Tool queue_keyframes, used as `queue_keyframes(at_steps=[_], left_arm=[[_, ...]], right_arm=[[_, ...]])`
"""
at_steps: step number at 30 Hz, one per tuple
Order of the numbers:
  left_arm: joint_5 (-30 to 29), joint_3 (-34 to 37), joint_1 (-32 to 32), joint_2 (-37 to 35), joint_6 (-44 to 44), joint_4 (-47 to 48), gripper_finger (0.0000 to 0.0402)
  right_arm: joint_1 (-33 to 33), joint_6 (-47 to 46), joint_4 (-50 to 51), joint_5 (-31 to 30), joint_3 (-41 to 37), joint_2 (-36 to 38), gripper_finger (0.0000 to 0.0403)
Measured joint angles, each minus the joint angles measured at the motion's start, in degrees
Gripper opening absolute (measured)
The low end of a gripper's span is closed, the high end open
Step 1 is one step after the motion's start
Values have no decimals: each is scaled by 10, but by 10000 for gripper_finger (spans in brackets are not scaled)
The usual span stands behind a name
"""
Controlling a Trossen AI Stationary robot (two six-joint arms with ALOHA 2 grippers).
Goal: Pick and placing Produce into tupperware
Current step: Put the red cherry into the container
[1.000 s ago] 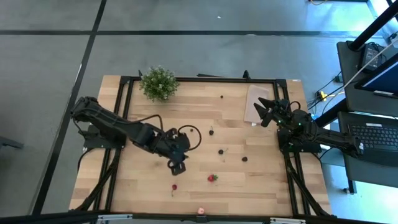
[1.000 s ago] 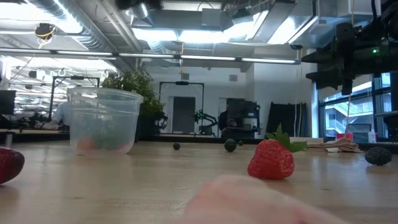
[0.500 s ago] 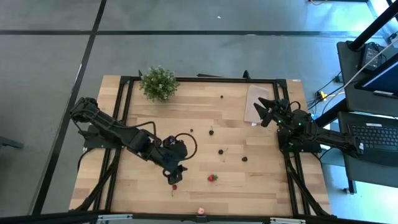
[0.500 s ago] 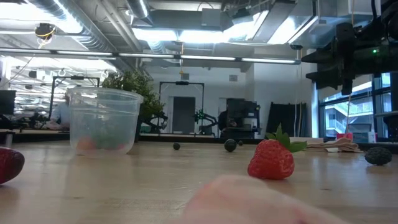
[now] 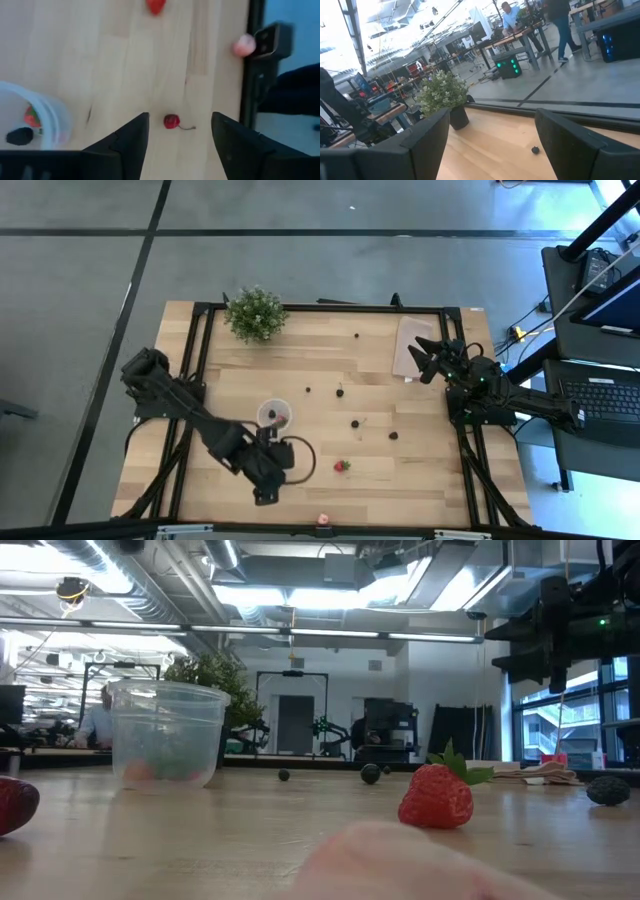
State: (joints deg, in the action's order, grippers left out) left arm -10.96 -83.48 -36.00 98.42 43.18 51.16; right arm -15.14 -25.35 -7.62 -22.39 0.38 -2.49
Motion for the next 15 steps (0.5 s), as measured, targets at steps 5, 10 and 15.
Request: queue_keyframes(at_steps=[5, 10, 15], left_arm=[[4, 0, -6, 47, 52, -1, 204], [68, 0, 5, 83, 152, -2, 204], [94, 0, 13, 104, 209, -3, 204]], right_arm=[[0, -4, 1, 0, 0, 0, 295], [0, -15, 2, 0, 0, 0, 295], [0, -14, 3, 0, 0, 0, 295]])
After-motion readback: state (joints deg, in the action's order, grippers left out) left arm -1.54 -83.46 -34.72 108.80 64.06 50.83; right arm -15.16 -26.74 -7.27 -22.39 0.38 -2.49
